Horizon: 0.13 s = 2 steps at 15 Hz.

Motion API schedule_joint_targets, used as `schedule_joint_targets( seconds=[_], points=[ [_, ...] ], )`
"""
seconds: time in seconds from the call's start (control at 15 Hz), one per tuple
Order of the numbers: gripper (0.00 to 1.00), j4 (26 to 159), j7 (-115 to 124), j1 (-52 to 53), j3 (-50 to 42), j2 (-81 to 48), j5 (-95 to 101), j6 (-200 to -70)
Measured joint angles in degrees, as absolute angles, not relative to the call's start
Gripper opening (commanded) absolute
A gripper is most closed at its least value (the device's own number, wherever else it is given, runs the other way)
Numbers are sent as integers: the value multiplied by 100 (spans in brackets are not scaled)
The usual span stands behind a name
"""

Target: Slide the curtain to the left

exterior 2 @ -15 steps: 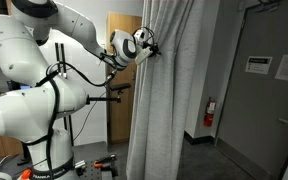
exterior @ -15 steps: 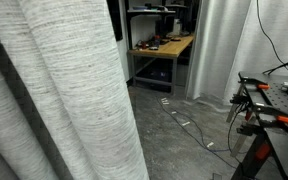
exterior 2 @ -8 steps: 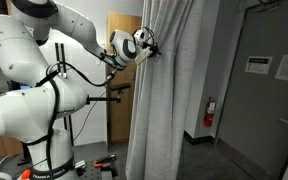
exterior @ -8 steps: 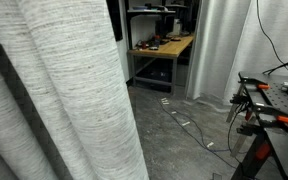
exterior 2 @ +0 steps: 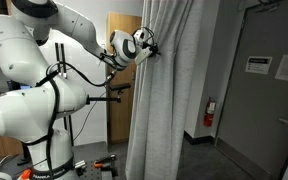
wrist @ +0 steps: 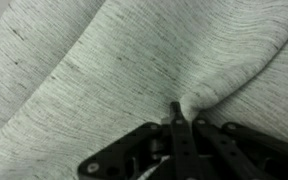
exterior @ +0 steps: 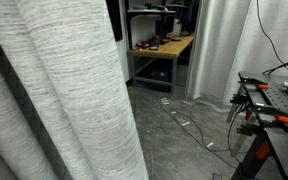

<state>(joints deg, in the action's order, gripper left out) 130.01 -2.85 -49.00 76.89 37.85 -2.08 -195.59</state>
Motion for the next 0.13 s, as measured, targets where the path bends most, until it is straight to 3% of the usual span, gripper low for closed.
schedule_joint_targets(
  seconds=[0.13],
  points=[
    [0,13001,-285,-4900,7692,3785,-208,-19559]
  ],
)
